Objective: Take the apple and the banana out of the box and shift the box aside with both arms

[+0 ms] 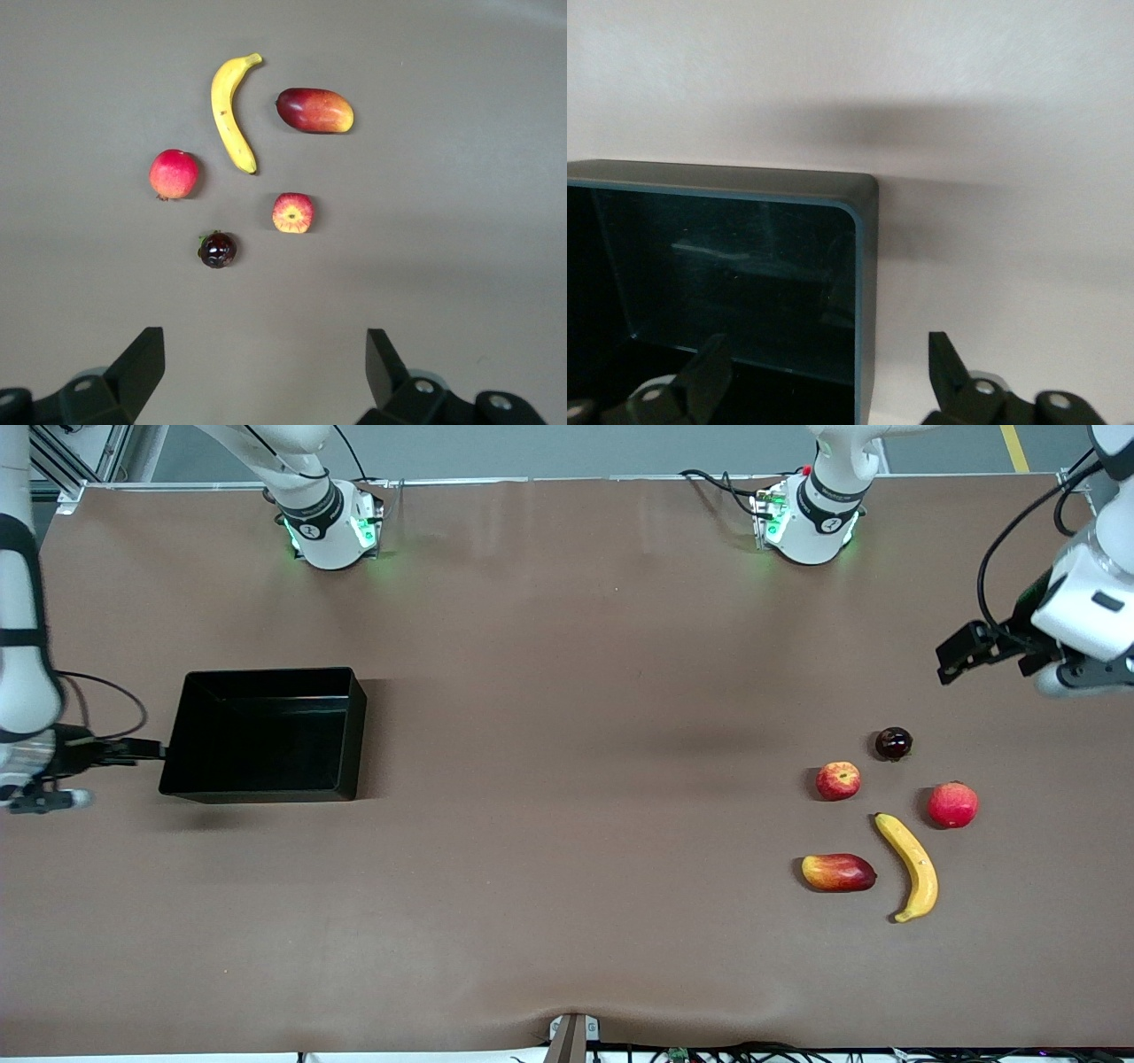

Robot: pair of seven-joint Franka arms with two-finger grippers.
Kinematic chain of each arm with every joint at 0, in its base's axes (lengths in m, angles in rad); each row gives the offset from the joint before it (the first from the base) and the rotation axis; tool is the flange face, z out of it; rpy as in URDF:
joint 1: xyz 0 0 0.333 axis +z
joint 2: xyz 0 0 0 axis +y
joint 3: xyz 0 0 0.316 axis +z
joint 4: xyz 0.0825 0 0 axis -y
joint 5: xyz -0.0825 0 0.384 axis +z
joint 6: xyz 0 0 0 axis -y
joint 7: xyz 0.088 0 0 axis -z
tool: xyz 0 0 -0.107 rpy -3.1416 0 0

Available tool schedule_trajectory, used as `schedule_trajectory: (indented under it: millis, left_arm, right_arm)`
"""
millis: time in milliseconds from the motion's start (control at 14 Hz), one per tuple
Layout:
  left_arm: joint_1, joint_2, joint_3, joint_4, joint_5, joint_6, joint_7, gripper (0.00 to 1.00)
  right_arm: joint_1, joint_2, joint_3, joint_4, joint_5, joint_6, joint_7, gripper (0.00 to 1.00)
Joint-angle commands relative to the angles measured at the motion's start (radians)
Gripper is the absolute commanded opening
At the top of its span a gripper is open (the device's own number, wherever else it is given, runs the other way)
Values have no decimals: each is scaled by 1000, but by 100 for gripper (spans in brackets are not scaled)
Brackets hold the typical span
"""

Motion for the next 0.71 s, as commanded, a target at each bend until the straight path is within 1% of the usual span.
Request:
schedule_trajectory:
  millis: [0, 71, 143, 286, 357, 429, 500, 643]
  left_arm:
    - [3, -58, 10, -37, -28, -23, 36, 100]
    - [4, -56, 11, -35, -28, -26, 45, 100]
    - [4, -55, 11, -37, -28, -26, 45, 100]
    - [3, -55, 10, -34, -28, -26, 45, 100]
    - [-3, -52, 7, -35, -28, -28, 39, 100]
    - [-3, -43, -15, -34, -22, -25, 34, 100]
    - [-2, -37, -22, -34, -20, -18, 28, 100]
    - [-5, -27, -24, -32, -20, -17, 23, 100]
  right_arm:
    - [-15, 65, 22, 197, -52, -140, -13, 100]
    - [-1, 59, 24, 235, -52, -172, -11, 100]
    - [11, 55, 24, 285, -50, -232, -10, 100]
    - [38, 53, 24, 428, -50, -348, -2, 100]
    - [52, 52, 25, 467, -50, -375, 4, 100]
    - [69, 40, 25, 485, -50, -381, 36, 100]
    - [86, 4, 25, 488, -50, -382, 95, 100]
    - [143, -65, 22, 487, -53, -405, 224, 100]
